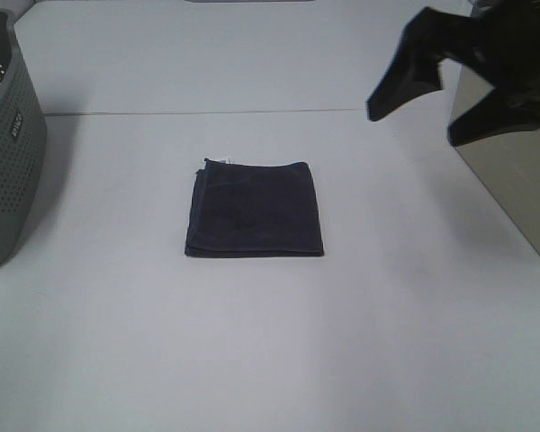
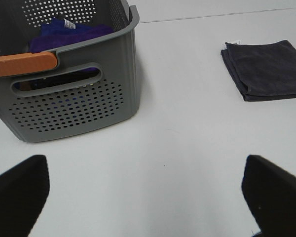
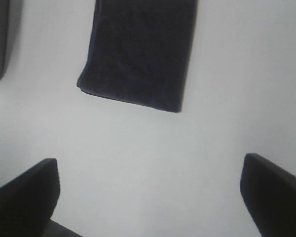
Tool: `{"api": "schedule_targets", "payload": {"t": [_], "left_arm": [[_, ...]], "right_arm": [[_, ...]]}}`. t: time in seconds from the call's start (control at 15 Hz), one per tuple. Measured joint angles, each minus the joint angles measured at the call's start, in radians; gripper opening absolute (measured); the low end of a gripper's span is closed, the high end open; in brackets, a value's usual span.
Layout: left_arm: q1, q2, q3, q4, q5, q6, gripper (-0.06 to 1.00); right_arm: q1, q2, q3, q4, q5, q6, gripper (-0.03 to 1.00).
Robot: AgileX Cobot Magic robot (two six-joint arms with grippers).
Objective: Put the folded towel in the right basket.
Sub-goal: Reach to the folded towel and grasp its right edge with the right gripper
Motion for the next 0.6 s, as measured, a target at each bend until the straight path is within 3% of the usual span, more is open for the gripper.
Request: {"api": "schedule_targets", "payload": {"t": [0.13, 0.6], "left_arm": [[0.0, 0.0, 0.0, 0.0, 0.0, 0.0, 0.99], [0.0, 0.0, 0.0, 0.0, 0.0, 0.0, 0.99]], "right_arm": [[0.041, 0.244, -0.148, 0.079, -0.018, -0.008, 0.95], [0.041, 0.621, -0.351, 0.15, -0.062, -0.099, 0.94]]}}
